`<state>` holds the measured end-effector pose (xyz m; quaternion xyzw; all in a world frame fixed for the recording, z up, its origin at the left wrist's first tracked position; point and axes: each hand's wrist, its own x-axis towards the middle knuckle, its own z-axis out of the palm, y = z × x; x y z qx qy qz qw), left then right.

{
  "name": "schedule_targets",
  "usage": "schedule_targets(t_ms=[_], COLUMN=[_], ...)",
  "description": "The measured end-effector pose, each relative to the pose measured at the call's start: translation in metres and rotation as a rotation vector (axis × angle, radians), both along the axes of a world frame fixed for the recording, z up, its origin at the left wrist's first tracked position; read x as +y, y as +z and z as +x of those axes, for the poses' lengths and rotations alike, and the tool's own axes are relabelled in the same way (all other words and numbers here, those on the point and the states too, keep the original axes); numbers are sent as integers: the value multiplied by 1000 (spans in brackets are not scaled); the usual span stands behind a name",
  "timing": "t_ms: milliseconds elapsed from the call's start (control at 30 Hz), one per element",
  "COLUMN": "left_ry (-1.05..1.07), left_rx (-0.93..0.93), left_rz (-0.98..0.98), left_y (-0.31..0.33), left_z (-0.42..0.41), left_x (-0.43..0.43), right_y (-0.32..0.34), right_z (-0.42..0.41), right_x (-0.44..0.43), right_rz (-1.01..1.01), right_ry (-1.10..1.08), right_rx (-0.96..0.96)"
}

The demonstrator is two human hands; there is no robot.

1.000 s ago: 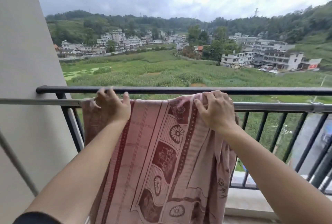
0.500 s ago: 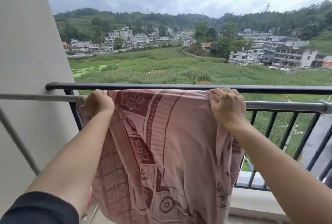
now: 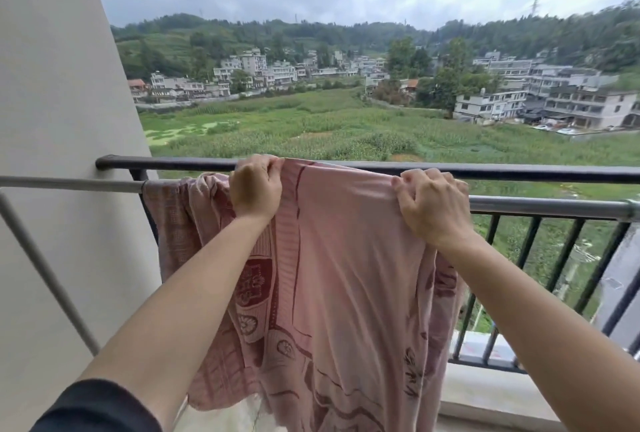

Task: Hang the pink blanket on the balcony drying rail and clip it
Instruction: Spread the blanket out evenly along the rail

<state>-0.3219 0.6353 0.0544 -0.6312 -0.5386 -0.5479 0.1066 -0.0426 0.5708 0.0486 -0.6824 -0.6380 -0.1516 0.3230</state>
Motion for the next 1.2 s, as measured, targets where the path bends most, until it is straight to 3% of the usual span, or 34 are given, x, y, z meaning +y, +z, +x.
schedule_targets(t_ms=[100,167,233,467,567,733,867,933,1000,1067,1200], left_ry=[247,310,299,255,314,394,308,181,48,92,312], left_rx=[-192,-31,150,79,-34,-423,-723,-685,-527,-455,-660], left_rz=[-82,-237,-247,-303,-257,-293,-488,-542,-472,-302,-22], left_y=[0,-10,-20,-29,-29,-30,-47,-55,-53,-36,-1], left_z=[-49,-73,-80,-90,-111,-170,-215,-235,-253,-279,-353], left_x=[4,3,-4,-36,-33,3,31,40,45,49,58], right_y=[-2,-4,-3,13,15,18,23,28,34,42,58], right_z=[7,1,-14,-95,-132,-193,-248,-276,-301,-324,-367], right_x=[1,4,9,30,43,79,113,130,145,156,172], right_rz=[-71,-100,-47,-31,-93,-170,-271,-352,-412,-454,-566], right_ry=[-19,-22,15,333,423,468,471,486,526,575,713], right_rx=[-39,-42,-45,-102,-133,-93,18,43,74,72,85])
